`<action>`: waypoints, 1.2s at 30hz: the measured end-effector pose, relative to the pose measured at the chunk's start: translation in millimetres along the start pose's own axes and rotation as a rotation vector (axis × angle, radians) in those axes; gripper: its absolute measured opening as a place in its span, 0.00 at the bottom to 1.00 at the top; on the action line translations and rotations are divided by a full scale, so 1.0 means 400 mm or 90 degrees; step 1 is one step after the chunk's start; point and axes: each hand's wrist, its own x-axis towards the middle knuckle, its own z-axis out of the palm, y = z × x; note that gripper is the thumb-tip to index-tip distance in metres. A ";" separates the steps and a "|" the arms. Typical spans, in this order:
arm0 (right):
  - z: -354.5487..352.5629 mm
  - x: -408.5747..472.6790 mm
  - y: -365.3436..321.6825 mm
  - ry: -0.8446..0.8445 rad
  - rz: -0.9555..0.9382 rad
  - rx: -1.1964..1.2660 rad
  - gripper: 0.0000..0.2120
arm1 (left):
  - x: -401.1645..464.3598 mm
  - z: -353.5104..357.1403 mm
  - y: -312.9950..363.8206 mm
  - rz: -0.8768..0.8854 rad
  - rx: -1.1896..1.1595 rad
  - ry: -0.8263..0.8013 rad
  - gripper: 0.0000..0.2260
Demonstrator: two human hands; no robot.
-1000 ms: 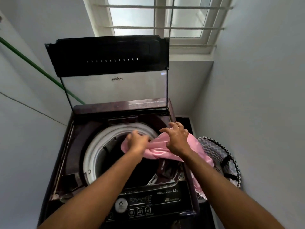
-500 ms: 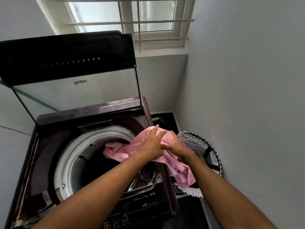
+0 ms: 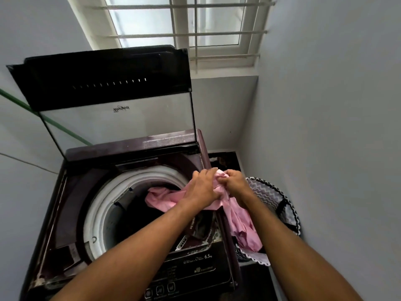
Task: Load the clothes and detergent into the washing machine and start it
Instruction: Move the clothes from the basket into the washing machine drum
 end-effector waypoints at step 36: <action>0.481 -0.107 -0.154 -0.305 -0.203 -0.481 0.12 | -0.221 -0.149 -0.373 -0.391 0.036 0.027 0.20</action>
